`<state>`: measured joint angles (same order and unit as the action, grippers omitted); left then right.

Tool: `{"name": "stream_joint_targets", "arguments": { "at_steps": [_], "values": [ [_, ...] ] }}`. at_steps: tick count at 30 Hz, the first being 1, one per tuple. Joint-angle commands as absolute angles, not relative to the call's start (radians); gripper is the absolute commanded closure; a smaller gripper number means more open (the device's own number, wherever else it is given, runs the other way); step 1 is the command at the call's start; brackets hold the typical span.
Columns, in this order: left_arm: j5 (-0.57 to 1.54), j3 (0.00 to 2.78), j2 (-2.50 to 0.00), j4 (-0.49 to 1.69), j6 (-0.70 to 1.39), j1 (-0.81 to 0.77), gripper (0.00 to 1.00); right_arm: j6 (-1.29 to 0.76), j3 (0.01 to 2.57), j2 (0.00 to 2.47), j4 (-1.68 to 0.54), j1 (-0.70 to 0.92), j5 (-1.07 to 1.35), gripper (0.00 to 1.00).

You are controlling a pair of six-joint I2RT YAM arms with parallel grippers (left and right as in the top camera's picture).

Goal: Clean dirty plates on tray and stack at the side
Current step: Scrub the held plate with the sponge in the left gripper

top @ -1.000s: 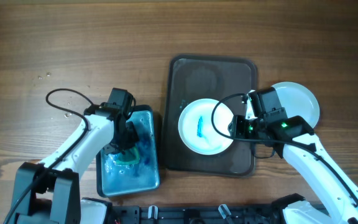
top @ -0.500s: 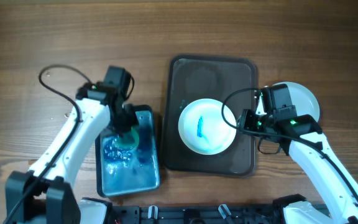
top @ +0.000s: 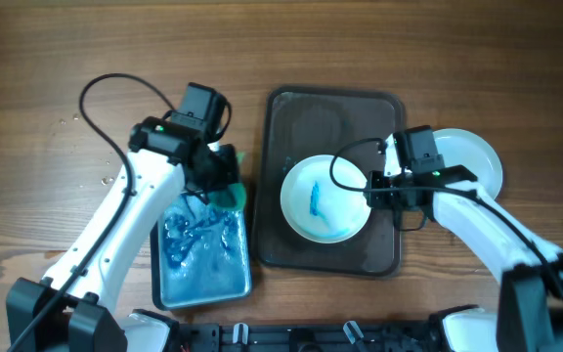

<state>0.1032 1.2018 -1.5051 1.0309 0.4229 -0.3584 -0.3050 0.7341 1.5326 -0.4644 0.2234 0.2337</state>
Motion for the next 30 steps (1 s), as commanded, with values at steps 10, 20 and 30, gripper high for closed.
{"name": "stream_joint_targets", "arguments": {
  "at_steps": [10, 20, 30],
  "values": [
    [0.249, 1.208, -1.699, 0.659, 0.537, -0.609, 0.96, -0.344, 0.72, 1.657, -0.44, 0.222, 0.253, 0.96],
    [0.402, 1.208, -2.0, 0.471, 0.588, -0.689, 0.96, -0.344, 0.72, 1.657, -0.46, 0.222, 0.253, 0.96],
    [-0.305, 1.25, -2.007, 0.855, 0.577, -0.671, 0.96, -0.344, 0.72, 1.657, -0.461, 0.222, 0.253, 0.96]
  ]
}}
